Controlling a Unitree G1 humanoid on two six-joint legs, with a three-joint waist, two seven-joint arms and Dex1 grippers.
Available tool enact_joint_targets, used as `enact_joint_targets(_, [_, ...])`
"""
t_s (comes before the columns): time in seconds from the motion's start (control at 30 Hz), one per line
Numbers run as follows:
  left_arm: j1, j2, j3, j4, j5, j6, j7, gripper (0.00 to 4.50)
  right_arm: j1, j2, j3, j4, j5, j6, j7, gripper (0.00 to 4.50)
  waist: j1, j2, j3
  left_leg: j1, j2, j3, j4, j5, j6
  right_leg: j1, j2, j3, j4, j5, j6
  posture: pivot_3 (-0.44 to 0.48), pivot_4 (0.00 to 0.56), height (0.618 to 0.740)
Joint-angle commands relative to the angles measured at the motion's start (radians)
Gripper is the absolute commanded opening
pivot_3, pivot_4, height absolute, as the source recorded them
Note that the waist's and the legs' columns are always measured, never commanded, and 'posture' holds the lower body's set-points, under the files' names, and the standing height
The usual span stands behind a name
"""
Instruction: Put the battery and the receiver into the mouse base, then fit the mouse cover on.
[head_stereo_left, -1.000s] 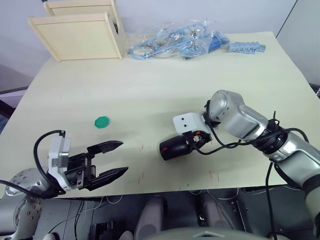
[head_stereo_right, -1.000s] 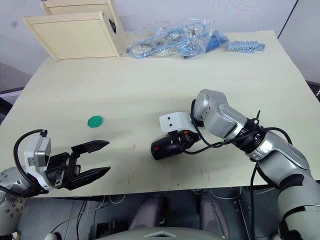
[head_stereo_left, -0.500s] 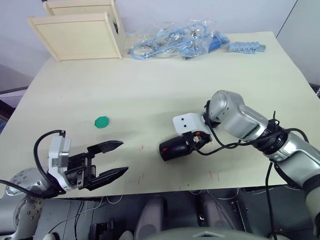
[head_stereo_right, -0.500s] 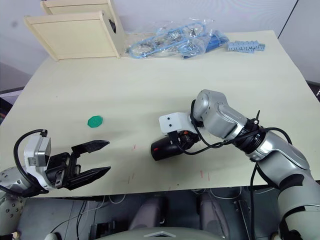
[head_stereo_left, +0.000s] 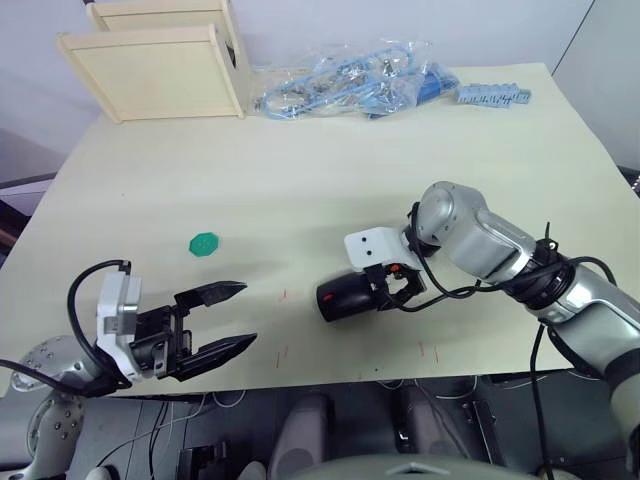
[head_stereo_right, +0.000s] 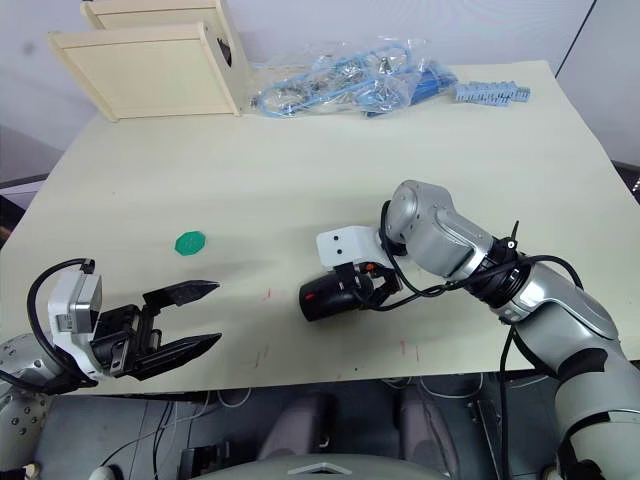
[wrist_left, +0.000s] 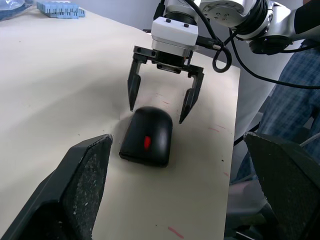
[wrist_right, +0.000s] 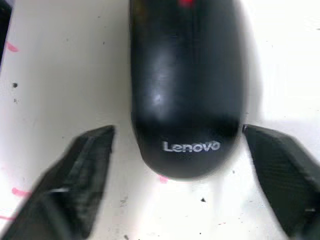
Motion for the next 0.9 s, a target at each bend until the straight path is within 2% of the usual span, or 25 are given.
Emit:
enact_joint_targets(0.03, [0.002, 0.002, 0.007, -0.006, -0.006, -0.008, -0.007, 4.5, -0.001, 0.004, -0.021, -0.033, 0.005, -0.005, -0.004, 4.08, 0.0, 0.0, 0.0, 0.0, 0.0, 0.0, 0.0, 0.0, 0.0, 0.0, 0.0, 0.0, 0.0, 0.0, 0.0, 0.0, 0.15, 0.74])
enact_joint_targets(0.2, [0.002, 0.001, 0.007, -0.005, -0.005, -0.009, -0.006, 4.5, -0.004, -0.006, -0.045, -0.042, 0.018, -0.006, -0.005, 4.08, 0.0, 0.0, 0.0, 0.0, 0.0, 0.0, 0.0, 0.0, 0.0, 0.0, 0.0, 0.0, 0.0, 0.0, 0.0, 0.0, 0.15, 0.74])
enact_joint_targets(0.4, [-0.003, 0.003, 0.011, 0.003, -0.006, -0.007, -0.005, 4.5, 0.038, -0.034, -0.191, -0.144, 0.155, 0.055, 0.008, 4.08, 0.002, 0.0, 0.0, -0.001, 0.0, 0.0, 0.0, 0.0, 0.0, 0.0, 0.0, 0.0, -0.001, 0.0, 0.0, 0.0, 0.15, 0.74])
enact_joint_targets(0.5, [-0.008, 0.006, 0.011, 0.008, -0.006, -0.006, -0.005, 4.5, 0.098, -0.011, -0.285, -0.18, 0.232, 0.029, -0.028, 4.08, 0.002, 0.0, 0.0, -0.001, 0.0, -0.001, 0.0, 0.0, 0.0, 0.0, 0.0, -0.001, 0.0, 0.0, 0.0, 0.0, 0.15, 0.74])
enact_joint_targets(0.6, [-0.016, 0.012, 0.012, 0.019, -0.004, -0.004, -0.007, 4.5, 0.22, 0.082, -0.438, -0.211, 0.368, -0.063, -0.087, 4.08, 0.002, -0.001, 0.0, -0.001, 0.0, -0.001, 0.0, 0.0, 0.0, 0.0, 0.0, -0.001, 0.0, 0.0, 0.0, 0.0, 0.15, 0.74])
enact_joint_targets(0.8, [-0.034, 0.026, 0.011, 0.042, 0.001, -0.003, -0.018, 4.5, 0.297, 0.129, -0.447, -0.163, 0.409, -0.157, -0.126, 4.08, 0.001, 0.0, 0.0, 0.0, 0.0, 0.0, 0.0, 0.0, 0.0, 0.0, 0.0, 0.0, 0.0, 0.0, 0.0, 0.0, 0.15, 0.74])
enact_joint_targets(0.9, [-0.039, 0.031, 0.009, 0.046, 0.002, -0.002, -0.02, 4.5, 0.294, 0.16, -0.442, -0.098, 0.409, -0.16, -0.163, 3.35, 0.0, 0.0, 0.0, 0.0, 0.0, 0.0, 0.0, 0.0, 0.0, 0.0, 0.001, 0.0, 0.001, 0.0, 0.0, 0.0, 0.15, 0.74])
